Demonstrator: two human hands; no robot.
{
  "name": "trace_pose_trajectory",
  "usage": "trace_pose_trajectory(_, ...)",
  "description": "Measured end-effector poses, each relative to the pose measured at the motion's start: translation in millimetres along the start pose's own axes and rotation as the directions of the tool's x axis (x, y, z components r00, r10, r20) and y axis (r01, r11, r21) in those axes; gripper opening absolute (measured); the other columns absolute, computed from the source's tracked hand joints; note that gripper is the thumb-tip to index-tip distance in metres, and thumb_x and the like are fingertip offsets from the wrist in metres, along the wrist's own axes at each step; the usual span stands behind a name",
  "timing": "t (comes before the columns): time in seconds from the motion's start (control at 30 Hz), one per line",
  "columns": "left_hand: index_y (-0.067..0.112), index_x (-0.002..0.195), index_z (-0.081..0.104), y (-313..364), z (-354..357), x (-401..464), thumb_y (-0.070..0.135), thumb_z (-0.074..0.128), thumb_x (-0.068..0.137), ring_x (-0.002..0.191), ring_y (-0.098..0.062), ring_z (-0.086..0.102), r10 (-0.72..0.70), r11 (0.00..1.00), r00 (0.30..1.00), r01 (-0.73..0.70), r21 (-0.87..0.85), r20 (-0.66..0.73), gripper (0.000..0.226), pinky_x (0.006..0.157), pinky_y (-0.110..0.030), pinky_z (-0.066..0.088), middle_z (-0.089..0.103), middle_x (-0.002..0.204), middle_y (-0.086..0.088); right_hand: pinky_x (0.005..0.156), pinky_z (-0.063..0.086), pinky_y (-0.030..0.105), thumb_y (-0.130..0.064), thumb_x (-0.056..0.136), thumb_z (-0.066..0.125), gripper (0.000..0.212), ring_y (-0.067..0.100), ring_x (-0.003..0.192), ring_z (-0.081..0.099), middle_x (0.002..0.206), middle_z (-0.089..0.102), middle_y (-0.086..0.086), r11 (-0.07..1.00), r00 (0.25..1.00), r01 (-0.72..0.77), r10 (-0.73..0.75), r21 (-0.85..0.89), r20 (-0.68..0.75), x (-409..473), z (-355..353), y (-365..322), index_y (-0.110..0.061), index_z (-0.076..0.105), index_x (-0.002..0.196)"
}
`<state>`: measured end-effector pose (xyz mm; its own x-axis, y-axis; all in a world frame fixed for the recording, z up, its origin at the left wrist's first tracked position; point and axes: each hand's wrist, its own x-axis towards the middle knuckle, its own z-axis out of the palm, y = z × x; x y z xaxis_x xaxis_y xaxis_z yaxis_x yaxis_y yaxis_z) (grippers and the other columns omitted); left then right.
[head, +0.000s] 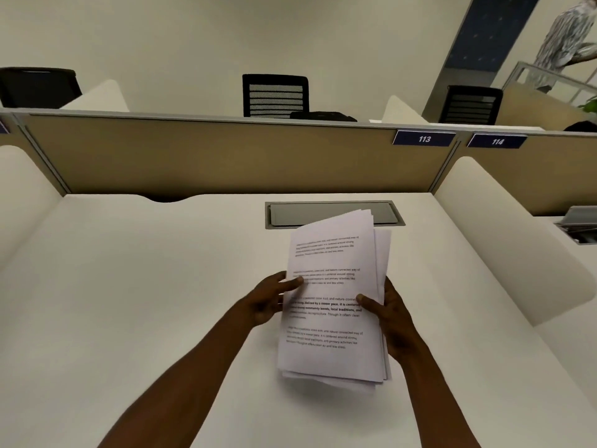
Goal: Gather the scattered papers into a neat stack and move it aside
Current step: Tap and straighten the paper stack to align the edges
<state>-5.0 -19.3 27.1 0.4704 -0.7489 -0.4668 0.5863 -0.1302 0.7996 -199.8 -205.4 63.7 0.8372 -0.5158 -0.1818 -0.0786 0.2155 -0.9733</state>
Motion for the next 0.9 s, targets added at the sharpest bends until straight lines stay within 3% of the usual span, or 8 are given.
trace_pose_trajectory(0.13, 0.01, 0.132, 0.06, 1, -17, -20, 0.011, 0.077, 0.082, 0.114, -0.035, 0.066, 0.056, 0.987, 0.998, -0.062, -0.149, -0.042, 0.053, 0.087, -0.046, 0.058, 0.068, 0.126, -0.014, 0.071, 0.062, 0.032, -0.004, 0.093, 0.061, 0.048, 0.017, 0.097, 0.073, 0.124, 0.068, 0.002, 0.989, 1.0, -0.006, 0.007, -0.151, 0.004, 13, 23, 3, -0.035, 0.05, 0.128)
trace_pose_trajectory(0.27, 0.009, 0.131, 0.058, 4, -30, -40, 0.0, 0.069, 0.086, 0.106, -0.032, 0.071, 0.119, 0.989, 0.983, -0.13, -0.074, -0.137, 0.048, 0.081, -0.045, 0.06, 0.071, 0.12, -0.013, 0.079, 0.061, 0.031, -0.002, 0.095, 0.054, 0.056, 0.016, 0.105, 0.065, 0.132, 0.056, 0.0, 0.949, 0.999, 0.007, 0.006, -0.315, 0.04, 21, 54, 8, -0.036, 0.036, 0.135)
trace_pose_trajectory(0.33, 0.007, 0.133, 0.055, 9, -36, -52, -0.003, 0.066, 0.087, 0.108, -0.036, 0.069, 0.177, 0.983, 0.965, -0.183, -0.017, -0.192, 0.048, 0.088, -0.052, 0.058, 0.069, 0.123, -0.018, 0.085, 0.059, 0.038, -0.001, 0.094, 0.052, 0.056, 0.018, 0.109, 0.062, 0.137, 0.053, 0.003, 0.938, 0.999, 0.015, -0.002, -0.346, 0.036, 25, 68, 9, -0.029, 0.035, 0.139)
trace_pose_trajectory(0.4, 0.008, 0.132, 0.054, 21, -43, -66, -0.001, 0.066, 0.088, 0.108, -0.036, 0.069, 0.26, 0.965, 0.932, -0.257, 0.044, -0.253, 0.046, 0.09, -0.055, 0.056, 0.068, 0.124, -0.018, 0.093, 0.056, 0.047, 0.0, 0.094, 0.053, 0.059, 0.024, 0.117, 0.061, 0.141, 0.052, 0.007, 0.944, 0.999, 0.035, -0.03, -0.327, 0.021, 28, 81, 7, -0.024, 0.035, 0.145)
trace_pose_trajectory(0.5, 0.01, 0.128, 0.057, 42, -52, -90, 0.007, 0.071, 0.087, 0.103, -0.032, 0.072, 0.41, 0.912, 0.871, -0.389, 0.131, -0.272, 0.044, 0.082, -0.049, 0.06, 0.071, 0.12, -0.013, 0.071, 0.062, 0.03, -0.001, 0.091, 0.059, 0.047, 0.014, 0.098, 0.069, 0.12, 0.064, 0.002, 0.964, 0.989, 0.145, -0.145, -0.223, 0.014, 29, 100, -4, -0.041, 0.053, 0.115)
trace_pose_trajectory(0.63, 0.013, 0.126, 0.059, 59, -62, -117, 0.015, 0.074, 0.083, 0.104, -0.032, 0.071, 0.53, 0.847, 0.8, -0.488, 0.21, -0.28, 0.045, 0.083, -0.049, 0.06, 0.071, 0.118, -0.011, 0.081, 0.059, 0.051, -0.002, 0.089, 0.063, 0.039, 0.034, 0.102, 0.066, 0.112, 0.068, 0.005, 0.979, 0.984, 0.178, -0.177, -0.096, 0.012, 28, 124, -3, -0.035, 0.059, 0.109)
trace_pose_trajectory(0.83, 0.019, 0.126, 0.058, 37, -79, -132, 0.019, 0.077, 0.079, 0.106, -0.026, 0.07, 0.535, 0.842, 0.785, -0.46, 0.282, -0.314, 0.05, 0.087, -0.048, 0.059, 0.071, 0.118, -0.006, 0.079, 0.061, 0.045, -0.017, 0.077, 0.073, 0.041, 0.031, 0.102, 0.068, 0.112, 0.071, 0.004, 0.989, 0.989, 0.146, -0.146, -0.034, -0.012, 21, 152, 25, -0.024, 0.061, 0.116)
trace_pose_trajectory(0.9, 0.021, 0.128, 0.056, 30, -81, -131, 0.017, 0.075, 0.083, 0.108, -0.024, 0.07, 0.53, 0.845, 0.781, -0.453, 0.285, -0.331, 0.049, 0.087, -0.046, 0.059, 0.07, 0.12, -0.004, 0.073, 0.062, 0.035, -0.019, 0.079, 0.073, 0.035, 0.027, 0.099, 0.069, 0.108, 0.071, 0.0, 0.987, 0.988, 0.147, -0.15, -0.071, -0.04, 20, 158, 30, -0.029, 0.062, 0.111)
